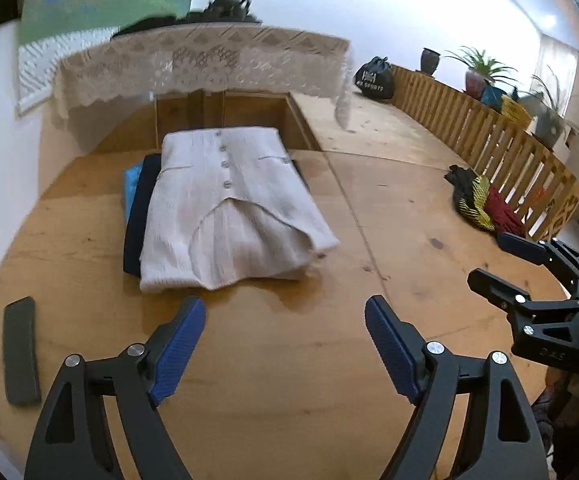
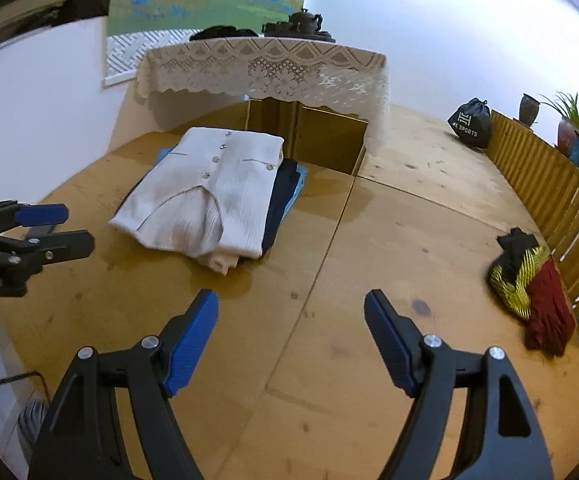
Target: Fold clothes
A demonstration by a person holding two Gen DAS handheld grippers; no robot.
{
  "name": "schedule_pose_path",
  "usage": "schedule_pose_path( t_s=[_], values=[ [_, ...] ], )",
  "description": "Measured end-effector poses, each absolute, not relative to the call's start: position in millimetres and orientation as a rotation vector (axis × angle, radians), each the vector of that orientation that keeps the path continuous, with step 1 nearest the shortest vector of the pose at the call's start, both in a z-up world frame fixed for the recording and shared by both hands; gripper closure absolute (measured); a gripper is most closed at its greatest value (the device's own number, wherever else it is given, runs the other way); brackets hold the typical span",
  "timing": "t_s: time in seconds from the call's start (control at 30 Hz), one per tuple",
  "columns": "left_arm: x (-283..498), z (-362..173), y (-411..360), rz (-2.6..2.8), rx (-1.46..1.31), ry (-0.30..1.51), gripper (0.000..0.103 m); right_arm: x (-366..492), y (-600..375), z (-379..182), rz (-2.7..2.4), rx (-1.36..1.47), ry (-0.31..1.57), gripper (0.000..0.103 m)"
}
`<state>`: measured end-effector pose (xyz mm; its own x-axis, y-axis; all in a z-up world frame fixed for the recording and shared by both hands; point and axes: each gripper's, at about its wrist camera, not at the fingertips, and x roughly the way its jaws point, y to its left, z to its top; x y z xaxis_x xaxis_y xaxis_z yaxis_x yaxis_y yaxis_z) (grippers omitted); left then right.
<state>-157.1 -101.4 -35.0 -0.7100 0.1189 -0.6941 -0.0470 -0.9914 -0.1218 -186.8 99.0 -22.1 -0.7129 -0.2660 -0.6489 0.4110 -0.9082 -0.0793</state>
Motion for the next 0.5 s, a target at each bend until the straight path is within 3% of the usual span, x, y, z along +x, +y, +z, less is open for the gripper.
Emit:
schedule_pose_path(
  t_s=[0.27,0.5],
  values=[
    [-86,-35,-11,2.841,-1.08,0.066,0.022,-114,153,-15,-2.672,0.826,0.311,0.028],
    [-37,-28,6,2.926,-1.035,-0.066,0.022,-60,178,-9,-2.732,0.744,0.293,0.027]
  ],
)
